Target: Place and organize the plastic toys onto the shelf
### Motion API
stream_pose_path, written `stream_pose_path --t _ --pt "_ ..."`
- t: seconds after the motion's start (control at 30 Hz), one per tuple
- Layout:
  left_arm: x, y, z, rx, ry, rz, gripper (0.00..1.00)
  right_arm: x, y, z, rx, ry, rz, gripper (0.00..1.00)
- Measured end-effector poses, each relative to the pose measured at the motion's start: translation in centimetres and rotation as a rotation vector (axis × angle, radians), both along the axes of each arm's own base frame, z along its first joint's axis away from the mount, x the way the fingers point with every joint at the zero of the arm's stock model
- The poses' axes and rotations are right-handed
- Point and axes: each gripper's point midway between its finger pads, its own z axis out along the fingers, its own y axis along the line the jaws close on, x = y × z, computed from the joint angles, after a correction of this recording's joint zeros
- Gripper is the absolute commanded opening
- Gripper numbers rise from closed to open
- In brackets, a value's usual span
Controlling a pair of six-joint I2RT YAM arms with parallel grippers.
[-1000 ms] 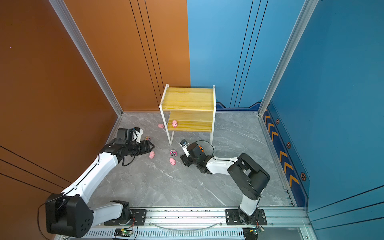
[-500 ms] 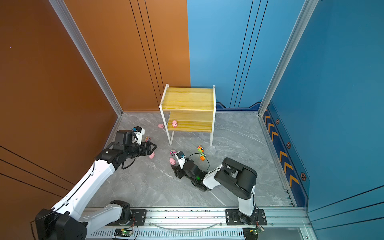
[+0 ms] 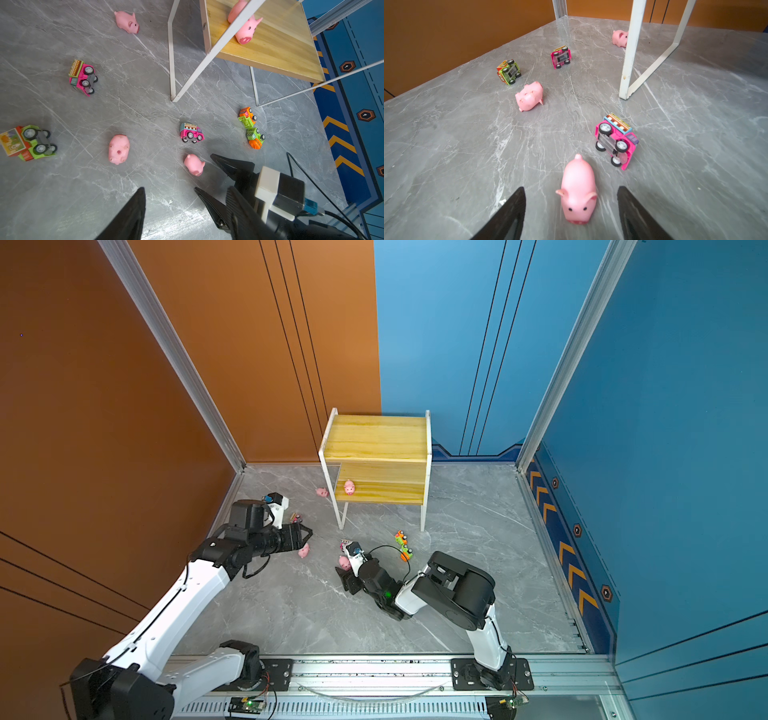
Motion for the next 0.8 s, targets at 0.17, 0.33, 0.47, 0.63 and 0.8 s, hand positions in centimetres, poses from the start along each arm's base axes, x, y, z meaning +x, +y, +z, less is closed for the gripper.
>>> stream_pose_path --t 0.17,0.33,0.47,0.63,0.8 --pt "0.0 0.1 0.0 0.000 0.000 0.003 0.63 0.5 0.5 -0.4 -0.015 -0.001 0.003 0.66" --pt "0.0 0.1 0.0 0.000 0.000 0.003 0.63 1.1 0.8 -1.4 -0.048 0.022 -0.001 0.62" --pt "0.1 0.2 0.0 0.000 0.000 0.005 0.63 1.3 1.0 -1.7 -0.066 0.034 -0.003 0.56" --pt "0.1 0.2 0.0 0.000 0.000 0.005 0.63 1.7 1.4 -1.7 -0.065 0.035 -0.002 0.47" --pt "0.1 0.2 0.0 0.000 0.001 0.007 0.63 1.6 1.6 -3.1 -0.096 0.057 0.012 0.43"
